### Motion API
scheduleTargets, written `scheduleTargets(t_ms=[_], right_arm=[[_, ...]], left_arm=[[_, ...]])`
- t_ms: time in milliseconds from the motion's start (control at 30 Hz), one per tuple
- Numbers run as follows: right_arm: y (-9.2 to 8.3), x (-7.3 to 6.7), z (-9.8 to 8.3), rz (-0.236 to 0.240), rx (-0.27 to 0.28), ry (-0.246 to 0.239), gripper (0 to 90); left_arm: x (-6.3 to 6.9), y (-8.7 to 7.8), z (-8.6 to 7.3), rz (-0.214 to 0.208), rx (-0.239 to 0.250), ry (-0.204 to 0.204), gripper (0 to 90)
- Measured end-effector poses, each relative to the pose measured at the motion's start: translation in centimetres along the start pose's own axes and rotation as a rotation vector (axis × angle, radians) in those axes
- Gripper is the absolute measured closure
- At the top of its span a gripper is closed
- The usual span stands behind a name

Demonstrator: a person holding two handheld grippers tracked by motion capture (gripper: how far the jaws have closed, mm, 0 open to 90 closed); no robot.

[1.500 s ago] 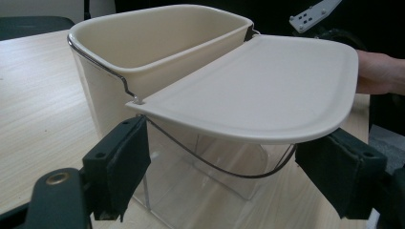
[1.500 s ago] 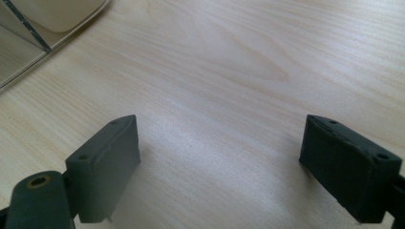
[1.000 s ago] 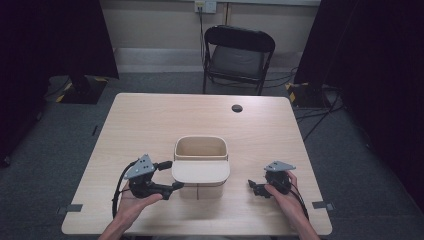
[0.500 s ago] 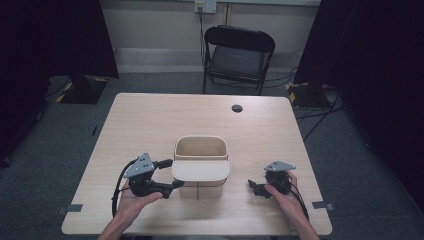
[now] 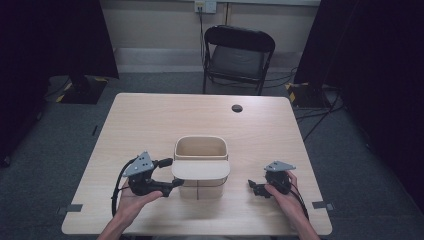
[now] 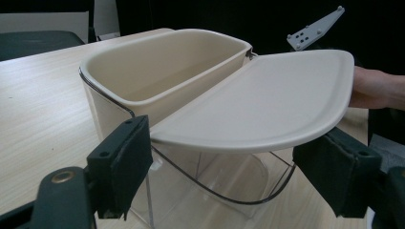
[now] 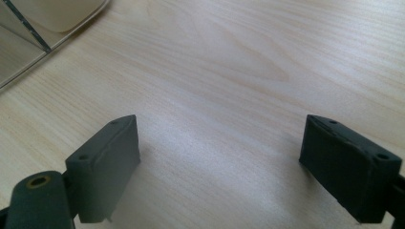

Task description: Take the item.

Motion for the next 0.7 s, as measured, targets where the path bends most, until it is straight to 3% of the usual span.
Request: scheduleTargets(t_ms=[700], right_arm=[[0.00,0.00,0.00,0.000,0.000,0.000,12.6]], left_arm=[[-0.10,0.03,0.30,-0.005,0.002,0.002,20.7]])
Point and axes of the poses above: each handheld gripper's, and its own axes: y roughly forward along the jaws, z roughly out of its top, x roughly to its right, the point moved 2 cm from there along y, roughly forward along the jaws, and after that the axes turned 7 degrees about -z, right-handed, at the moved point
